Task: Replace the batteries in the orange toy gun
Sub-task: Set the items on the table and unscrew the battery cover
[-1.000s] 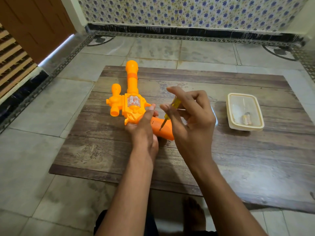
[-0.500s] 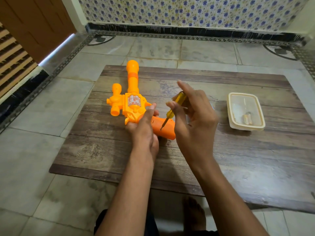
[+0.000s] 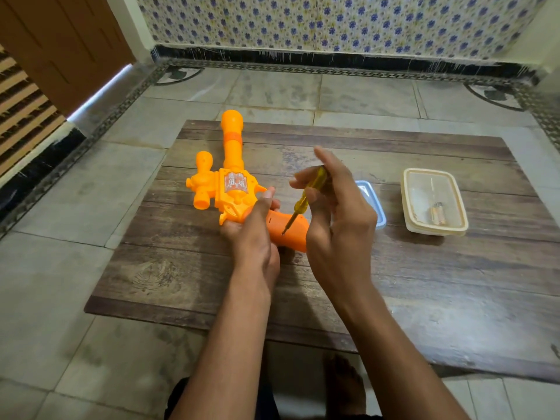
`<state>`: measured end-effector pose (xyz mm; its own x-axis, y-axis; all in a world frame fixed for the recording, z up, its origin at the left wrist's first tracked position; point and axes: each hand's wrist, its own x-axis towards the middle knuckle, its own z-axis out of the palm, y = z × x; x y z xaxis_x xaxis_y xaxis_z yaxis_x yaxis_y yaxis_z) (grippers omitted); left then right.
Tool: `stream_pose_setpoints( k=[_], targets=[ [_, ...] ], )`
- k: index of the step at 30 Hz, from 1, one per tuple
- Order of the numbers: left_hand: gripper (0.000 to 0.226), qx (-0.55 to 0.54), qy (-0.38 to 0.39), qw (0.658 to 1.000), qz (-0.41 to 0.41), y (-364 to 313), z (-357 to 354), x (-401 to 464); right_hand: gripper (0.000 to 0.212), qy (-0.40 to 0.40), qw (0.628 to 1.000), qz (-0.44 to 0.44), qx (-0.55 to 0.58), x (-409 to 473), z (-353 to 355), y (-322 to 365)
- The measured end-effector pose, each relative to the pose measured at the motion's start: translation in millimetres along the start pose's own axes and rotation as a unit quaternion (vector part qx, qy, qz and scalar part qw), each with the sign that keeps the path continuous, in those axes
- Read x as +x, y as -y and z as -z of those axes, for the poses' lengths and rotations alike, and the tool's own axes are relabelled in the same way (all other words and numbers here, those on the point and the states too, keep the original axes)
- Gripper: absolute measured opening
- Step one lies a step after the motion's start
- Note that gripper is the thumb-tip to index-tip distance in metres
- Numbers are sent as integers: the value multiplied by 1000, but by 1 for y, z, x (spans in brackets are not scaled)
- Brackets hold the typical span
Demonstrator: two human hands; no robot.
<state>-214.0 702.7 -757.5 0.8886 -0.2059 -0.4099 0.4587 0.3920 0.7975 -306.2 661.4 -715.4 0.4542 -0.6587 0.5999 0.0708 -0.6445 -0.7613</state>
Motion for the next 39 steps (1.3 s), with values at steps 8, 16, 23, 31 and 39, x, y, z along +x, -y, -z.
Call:
stream_pose_setpoints(
  k=[8,16,23,31,39],
  targets=[
    [21,-9,5,1000,2,-1,0,-1,41,-16,999,-20,-18,2,-2,-1],
    [22,4,-17,1000,4,-1,-4,-5,43,-2,997,-54,52,-4,-8,0],
    [23,-5,3,1000,-1,-2,-2,-6,43,-29,1000,-7,-5,1,-2,-3],
    [20,0,6,1000,-2,-1,-1,-8,46,-3,1000,-10,18,0,-2,-3],
    [17,0,25,1000,0,-3,-1,-7,52,-5,1000,-17,24,3,-1,-7]
  ],
)
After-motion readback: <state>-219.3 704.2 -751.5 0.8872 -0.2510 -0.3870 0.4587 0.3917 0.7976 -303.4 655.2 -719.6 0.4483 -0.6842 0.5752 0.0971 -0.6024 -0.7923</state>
